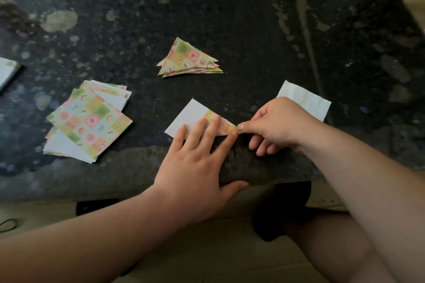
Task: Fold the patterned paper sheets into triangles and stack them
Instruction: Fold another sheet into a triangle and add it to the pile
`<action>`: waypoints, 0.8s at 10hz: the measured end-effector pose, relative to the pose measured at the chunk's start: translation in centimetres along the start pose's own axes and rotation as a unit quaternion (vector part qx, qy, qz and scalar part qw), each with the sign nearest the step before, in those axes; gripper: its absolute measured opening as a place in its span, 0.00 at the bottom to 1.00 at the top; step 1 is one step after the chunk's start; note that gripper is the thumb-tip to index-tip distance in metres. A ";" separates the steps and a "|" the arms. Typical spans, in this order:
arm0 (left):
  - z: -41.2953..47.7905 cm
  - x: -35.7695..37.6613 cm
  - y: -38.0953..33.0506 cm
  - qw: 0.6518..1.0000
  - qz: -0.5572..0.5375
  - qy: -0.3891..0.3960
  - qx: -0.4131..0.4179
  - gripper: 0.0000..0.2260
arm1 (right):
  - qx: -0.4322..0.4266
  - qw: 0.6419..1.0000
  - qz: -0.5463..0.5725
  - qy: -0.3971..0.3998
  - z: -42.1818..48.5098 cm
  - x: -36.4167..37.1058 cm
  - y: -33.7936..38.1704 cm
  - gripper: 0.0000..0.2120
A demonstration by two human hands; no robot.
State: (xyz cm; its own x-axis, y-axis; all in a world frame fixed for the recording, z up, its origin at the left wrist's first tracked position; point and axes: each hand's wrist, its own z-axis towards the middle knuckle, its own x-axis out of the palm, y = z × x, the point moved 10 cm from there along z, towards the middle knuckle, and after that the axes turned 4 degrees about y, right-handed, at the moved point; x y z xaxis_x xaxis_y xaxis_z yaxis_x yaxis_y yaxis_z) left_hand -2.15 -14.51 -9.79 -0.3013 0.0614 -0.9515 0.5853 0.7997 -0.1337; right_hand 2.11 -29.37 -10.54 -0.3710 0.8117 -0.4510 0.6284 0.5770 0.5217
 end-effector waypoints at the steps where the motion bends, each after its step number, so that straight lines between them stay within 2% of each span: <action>1: 0.0 0.0 0.0 1.000 -0.003 -0.002 -0.001 0.42 | 0.011 1.000 -0.005 -0.001 -0.1 0.0 0.1 0.11; 8: 0.2 0.0 -0.1 1.000 -0.006 -0.007 -0.004 0.42 | 0.008 1.000 0.005 0.004 0.3 0.2 -0.2 0.12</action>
State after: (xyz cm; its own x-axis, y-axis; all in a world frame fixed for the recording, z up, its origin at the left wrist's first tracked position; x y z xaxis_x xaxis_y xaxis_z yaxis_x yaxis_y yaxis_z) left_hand -2.10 -14.70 -9.85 -0.2966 0.0437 -0.9540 0.5765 0.8046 -0.1424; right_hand 2.11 -29.36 -10.91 -0.3689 0.8186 -0.4402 0.6437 0.5666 0.5143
